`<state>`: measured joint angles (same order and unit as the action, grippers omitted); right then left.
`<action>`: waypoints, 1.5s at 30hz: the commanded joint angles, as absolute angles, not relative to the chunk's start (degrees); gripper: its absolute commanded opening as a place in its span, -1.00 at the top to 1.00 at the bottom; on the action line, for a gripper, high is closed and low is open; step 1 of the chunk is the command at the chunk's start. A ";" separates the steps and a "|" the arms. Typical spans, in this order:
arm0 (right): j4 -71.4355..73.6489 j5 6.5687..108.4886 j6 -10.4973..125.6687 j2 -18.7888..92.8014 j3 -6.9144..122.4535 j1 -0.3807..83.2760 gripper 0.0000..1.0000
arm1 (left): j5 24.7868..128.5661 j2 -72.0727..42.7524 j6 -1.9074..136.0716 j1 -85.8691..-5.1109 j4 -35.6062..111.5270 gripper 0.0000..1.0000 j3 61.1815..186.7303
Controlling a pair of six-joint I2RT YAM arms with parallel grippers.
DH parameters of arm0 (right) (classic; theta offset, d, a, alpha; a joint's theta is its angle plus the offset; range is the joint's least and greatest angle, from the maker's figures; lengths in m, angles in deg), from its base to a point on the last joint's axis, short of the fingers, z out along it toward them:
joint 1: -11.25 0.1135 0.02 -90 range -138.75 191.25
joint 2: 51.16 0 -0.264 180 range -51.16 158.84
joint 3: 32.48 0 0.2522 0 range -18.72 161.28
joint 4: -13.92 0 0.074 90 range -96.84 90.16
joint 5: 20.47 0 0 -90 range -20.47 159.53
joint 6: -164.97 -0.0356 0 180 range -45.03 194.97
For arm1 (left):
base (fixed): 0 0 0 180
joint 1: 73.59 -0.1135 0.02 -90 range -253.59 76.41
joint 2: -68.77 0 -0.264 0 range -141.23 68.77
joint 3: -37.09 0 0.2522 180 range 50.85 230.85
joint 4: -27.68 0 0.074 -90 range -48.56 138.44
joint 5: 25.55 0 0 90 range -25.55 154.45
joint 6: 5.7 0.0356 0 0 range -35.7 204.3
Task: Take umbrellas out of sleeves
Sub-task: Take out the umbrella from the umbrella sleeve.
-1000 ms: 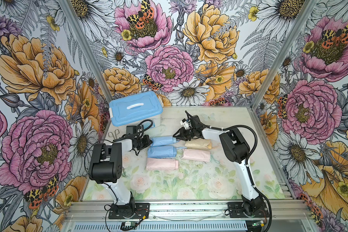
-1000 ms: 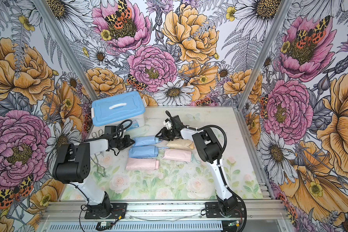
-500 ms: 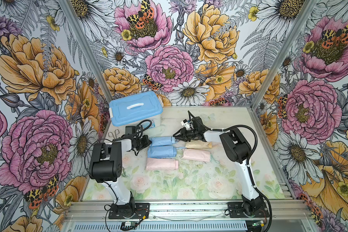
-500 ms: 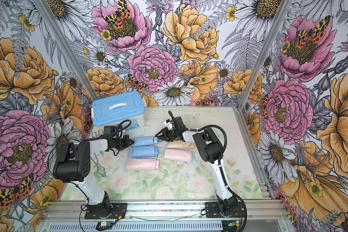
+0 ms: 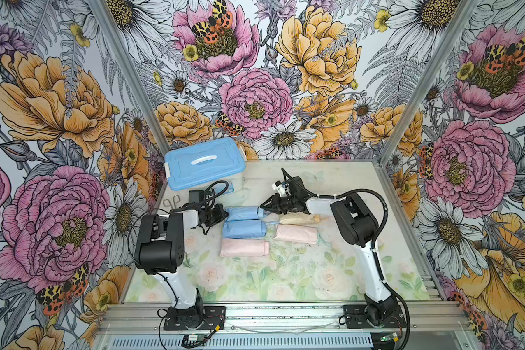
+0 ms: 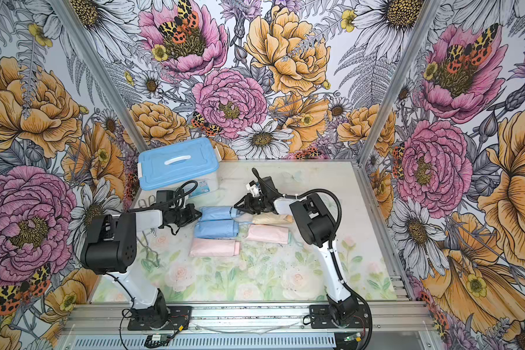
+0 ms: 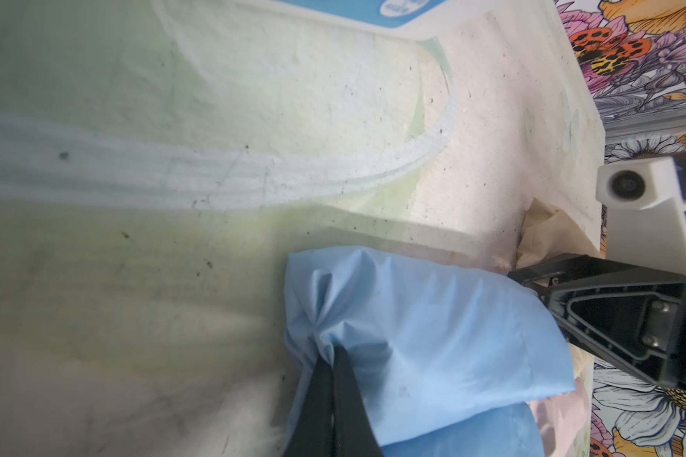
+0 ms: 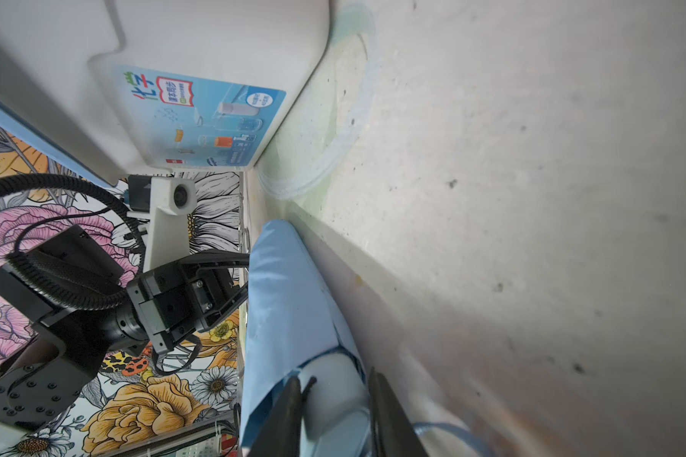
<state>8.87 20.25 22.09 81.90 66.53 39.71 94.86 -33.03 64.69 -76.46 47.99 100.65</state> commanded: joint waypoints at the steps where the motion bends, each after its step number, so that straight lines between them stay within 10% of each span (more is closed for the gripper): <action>1: 8.77 16.81 17.97 84.56 63.14 43.27 0.39 | 96.08 -34.79 63.78 -76.31 48.16 1.00 100.03; 25: 12.55 20.97 16.79 75.18 53.53 41.99 0.05 | 95.74 -34.24 62.93 -76.22 47.18 1.00 99.72; 45: 22.96 24.51 7.74 75.65 51.09 46.46 0.16 | 95.29 -34.06 62.16 -76.12 45.34 1.00 98.49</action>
<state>17.43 24.51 11.12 74.20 51.58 45.55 96.06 -33.49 63.16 -76.22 45.32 99.80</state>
